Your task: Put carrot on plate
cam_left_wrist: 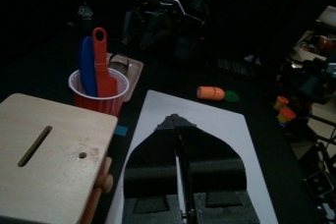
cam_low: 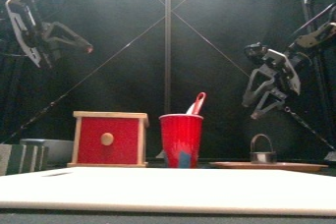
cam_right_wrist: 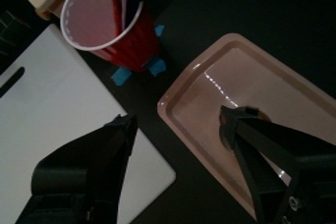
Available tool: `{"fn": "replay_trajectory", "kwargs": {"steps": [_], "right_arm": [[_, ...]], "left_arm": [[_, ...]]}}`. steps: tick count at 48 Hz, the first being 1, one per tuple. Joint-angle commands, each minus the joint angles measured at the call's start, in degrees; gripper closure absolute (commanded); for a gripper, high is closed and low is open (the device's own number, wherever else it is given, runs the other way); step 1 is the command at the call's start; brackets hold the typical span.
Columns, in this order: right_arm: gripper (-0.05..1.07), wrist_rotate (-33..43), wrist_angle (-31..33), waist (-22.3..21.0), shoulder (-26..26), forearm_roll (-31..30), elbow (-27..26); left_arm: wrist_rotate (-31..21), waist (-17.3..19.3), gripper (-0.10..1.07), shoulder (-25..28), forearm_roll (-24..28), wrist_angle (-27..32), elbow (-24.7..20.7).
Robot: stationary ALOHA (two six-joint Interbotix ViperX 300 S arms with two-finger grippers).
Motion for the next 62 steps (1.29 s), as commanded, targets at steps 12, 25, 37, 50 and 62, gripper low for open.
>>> {"fn": "replay_trajectory", "kwargs": {"steps": [12,25,37,50,62], "right_arm": [[0.05,0.4,15.7,11.8,-3.2,15.2,-0.4],[0.05,0.5,16.3,20.5,1.1,27.4,-0.3],[0.05,0.6,15.6,21.8,6.3,27.9,-1.2],[0.05,0.8,20.6,21.7,7.0,29.3,-3.1],[0.05,0.8,23.6,19.1,7.2,27.5,-4.2]], "left_arm": [[-0.1,0.2,0.76,0.2,0.1,-0.4,-0.6],[-0.1,0.3,0.76,0.2,0.0,-0.4,-0.7],[-0.2,0.3,0.76,0.2,0.0,-0.4,-0.6],[-0.1,0.3,0.76,0.2,-2.4,-0.4,-0.5],[-0.1,0.4,0.76,0.2,-2.5,-0.4,-0.4]]}}
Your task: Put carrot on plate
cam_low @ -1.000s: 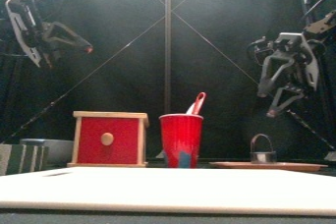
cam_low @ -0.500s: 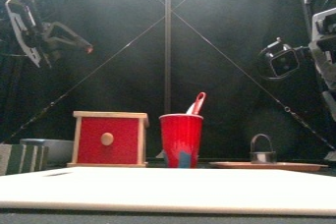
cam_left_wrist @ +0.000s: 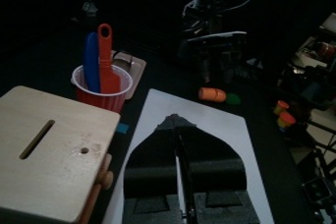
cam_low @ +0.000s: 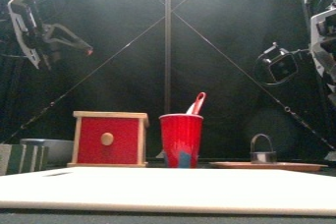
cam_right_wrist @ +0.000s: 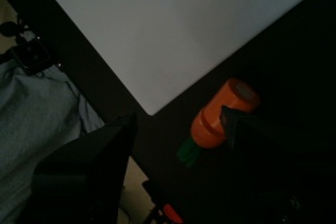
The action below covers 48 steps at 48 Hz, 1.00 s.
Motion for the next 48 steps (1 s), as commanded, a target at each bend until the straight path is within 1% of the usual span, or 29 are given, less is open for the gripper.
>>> {"fn": "replay_trajectory", "kwargs": {"steps": [1,9,12,14,16,17,19,20,25,33,40,48], "right_arm": [[0.05,-0.1,1.0,-1.5,-0.4,-1.3,-2.3],[0.05,1.1,6.2,-4.1,-0.3,-4.9,-5.8],[0.05,5.4,8.5,-4.4,-0.4,-7.8,-6.4],[0.05,10.5,10.9,-4.3,-0.7,-12.6,-6.9],[0.05,14.2,11.8,-4.0,-1.1,-15.3,-6.9],[0.05,17.3,12.0,-3.2,-1.4,-17.2,-7.0],[0.05,21.4,11.6,-1.7,-1.9,-19.2,-6.9],[0.05,24.4,10.9,-0.3,-2.2,-20.3,-6.7],[0.05,35.3,4.8,5.5,-2.8,-24.5,-5.4],[0.05,51.2,-2.3,13.9,-0.3,-29.3,-1.8],[0.05,60.1,-4.0,17.7,2.8,-36.1,-1.9],[0.05,66.8,-4.9,19.6,6.1,-40.7,-2.8]], "left_arm": [[0.1,0.2,0.76,0.2,-0.1,-0.4,-0.7],[0.0,0.2,0.76,0.2,-0.1,-0.2,-0.7],[0.0,0.2,0.76,0.1,-0.1,0.0,-0.6],[0.0,0.2,0.76,0.2,-0.1,0.0,-0.4],[0.0,0.1,0.76,0.2,-0.1,0.1,-0.4],[0.0,0.2,0.76,0.2,-0.1,0.1,-0.4],[0.0,0.2,0.76,0.1,-0.1,0.0,-0.4],[0.0,0.2,0.76,0.2,-0.1,0.1,-0.4],[0.1,0.2,0.76,0.2,-0.1,0.1,-0.4],[0.1,0.2,0.76,0.2,-0.1,0.1,-0.4],[0.1,0.2,0.76,0.2,-0.1,0.1,-0.4],[0.1,0.2,0.76,0.2,-0.1,0.1,-0.4]]}}
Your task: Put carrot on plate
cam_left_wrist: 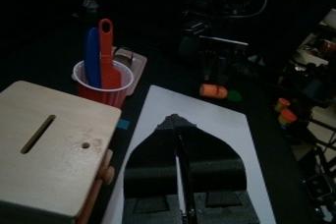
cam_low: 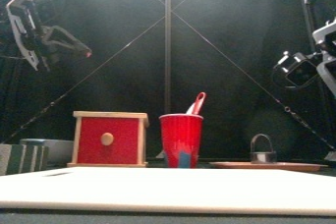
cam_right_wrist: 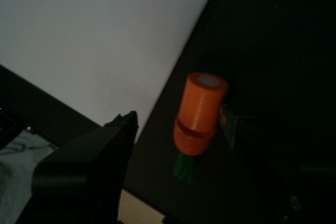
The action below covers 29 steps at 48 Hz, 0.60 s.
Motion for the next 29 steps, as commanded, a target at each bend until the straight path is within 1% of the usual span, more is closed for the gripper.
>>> {"fn": "replay_trajectory", "kwargs": {"steps": [1,9,15,19,23,29], "right_arm": [[0.05,2.1,-0.9,0.8,0.9,-1.8,-1.4],[0.05,4.7,-0.9,1.8,4.1,-2.0,-0.7],[0.06,4.7,-1.1,1.8,5.8,-2.4,-1.1],[0.09,4.6,-1.1,1.8,6.5,-2.2,-1.2],[0.15,4.7,-1.1,1.9,7.1,-2.3,-1.5],[0.29,4.7,-1.1,1.9,7.6,-3.0,-1.9]], "left_arm": [[0.1,0.2,0.76,0.1,-0.1,-0.3,-0.7],[0.1,0.2,0.76,0.1,-0.1,-0.3,-0.6],[0.1,0.2,0.76,0.1,-0.1,-0.3,-0.5],[0.1,0.2,0.76,0.1,-0.1,-0.2,-0.5],[0.1,0.2,0.76,0.1,0.0,-0.3,-0.5],[0.0,0.2,0.76,0.0,-0.1,-0.3,-0.5]]}}
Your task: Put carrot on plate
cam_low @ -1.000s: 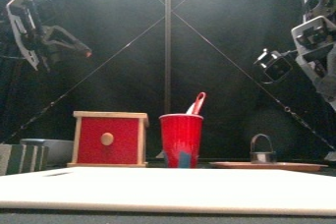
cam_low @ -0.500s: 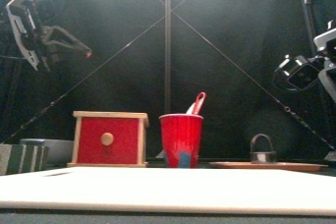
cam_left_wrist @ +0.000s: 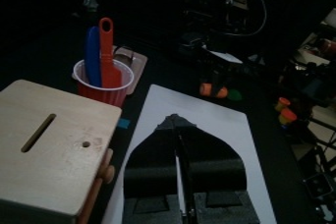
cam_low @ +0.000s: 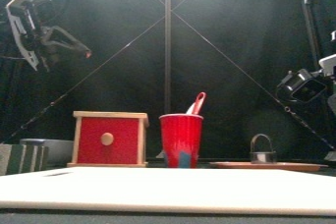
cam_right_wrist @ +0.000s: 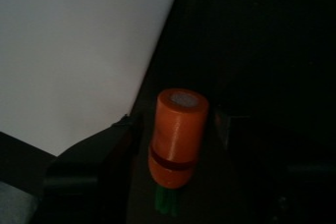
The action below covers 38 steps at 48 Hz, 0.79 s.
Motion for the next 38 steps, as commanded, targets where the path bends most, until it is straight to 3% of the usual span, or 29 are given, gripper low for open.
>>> {"fn": "replay_trajectory", "kwargs": {"steps": [1,9,16,29,38], "right_arm": [[0.31,0.2,-0.2,0.1,-0.6,-0.7,-1.1],[0.38,0.1,0.7,-0.6,-3.1,-4.3,-0.9],[0.38,-0.6,2.6,-5.4,-9.8,-7.0,-0.1],[0.38,-0.6,7.6,-18.5,-25.3,-17.5,4.0],[0.38,-0.7,7.1,-33.9,-32.2,-25.6,7.5]], "left_arm": [[0.0,0.2,0.76,0.1,-0.1,-0.3,-0.7],[0.0,0.2,0.76,0.2,-0.1,-0.3,-0.7],[0.0,0.2,0.76,0.2,-0.1,-0.3,-0.7],[0.1,0.4,0.76,0.2,-0.1,-0.3,-0.7],[0.1,0.6,0.76,0.2,-0.1,-0.4,-0.7]]}}
